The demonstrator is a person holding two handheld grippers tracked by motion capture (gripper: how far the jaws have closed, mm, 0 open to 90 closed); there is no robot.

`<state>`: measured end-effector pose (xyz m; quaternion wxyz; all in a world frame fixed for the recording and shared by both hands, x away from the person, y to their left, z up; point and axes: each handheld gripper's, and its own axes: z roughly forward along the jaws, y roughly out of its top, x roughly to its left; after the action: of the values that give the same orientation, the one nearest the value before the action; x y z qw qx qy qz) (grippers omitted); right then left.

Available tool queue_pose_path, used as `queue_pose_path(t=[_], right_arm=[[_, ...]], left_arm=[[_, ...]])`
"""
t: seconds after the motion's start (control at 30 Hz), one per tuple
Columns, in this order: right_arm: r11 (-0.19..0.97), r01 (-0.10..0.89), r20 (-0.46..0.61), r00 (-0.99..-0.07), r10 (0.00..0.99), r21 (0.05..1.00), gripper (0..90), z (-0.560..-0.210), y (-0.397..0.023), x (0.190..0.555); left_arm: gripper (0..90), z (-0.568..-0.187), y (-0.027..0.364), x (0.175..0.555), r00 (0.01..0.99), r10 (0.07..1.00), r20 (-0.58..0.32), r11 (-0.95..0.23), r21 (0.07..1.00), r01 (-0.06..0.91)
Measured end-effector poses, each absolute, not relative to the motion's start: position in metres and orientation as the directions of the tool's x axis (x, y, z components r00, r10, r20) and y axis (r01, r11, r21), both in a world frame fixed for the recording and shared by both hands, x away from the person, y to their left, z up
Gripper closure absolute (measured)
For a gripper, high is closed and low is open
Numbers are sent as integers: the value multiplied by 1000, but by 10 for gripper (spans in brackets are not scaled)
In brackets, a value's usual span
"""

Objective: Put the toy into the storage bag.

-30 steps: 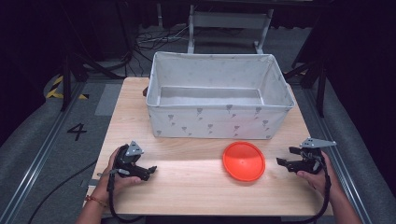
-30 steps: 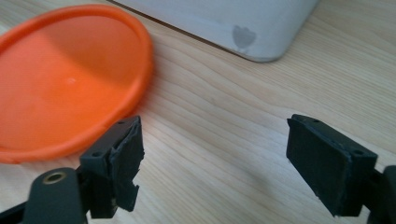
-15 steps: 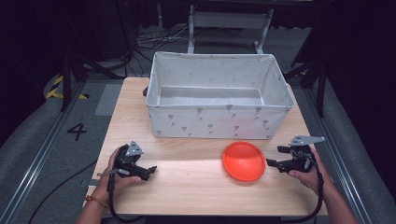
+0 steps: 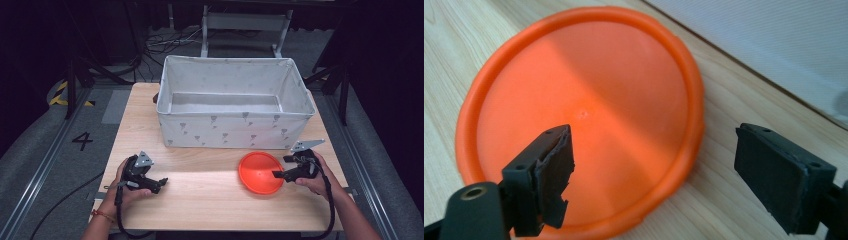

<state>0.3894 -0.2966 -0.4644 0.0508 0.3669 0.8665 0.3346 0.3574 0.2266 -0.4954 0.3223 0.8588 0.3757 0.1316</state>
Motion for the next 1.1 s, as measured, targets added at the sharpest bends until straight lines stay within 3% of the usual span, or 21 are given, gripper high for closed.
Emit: queue_pose_path(t=[0.6,0.77,0.93,1.1], right_arm=[[606,589,113,-761,639,534,151,-478,-273,402],[662,563,50,-779,625,495,68,-479,-260,398],[659,575,50,-771,635,484,146,-477,-253,399],[635,589,52,-752,657,500,310,-473,-258,401]], left_arm=[[5,-495,227,357,683,730,-16,-510,652,561],[5,-495,227,357,683,730,-16,-510,653,560],[5,-495,227,357,683,730,-16,-510,653,560],[5,-495,227,357,683,730,-16,-510,653,560]])
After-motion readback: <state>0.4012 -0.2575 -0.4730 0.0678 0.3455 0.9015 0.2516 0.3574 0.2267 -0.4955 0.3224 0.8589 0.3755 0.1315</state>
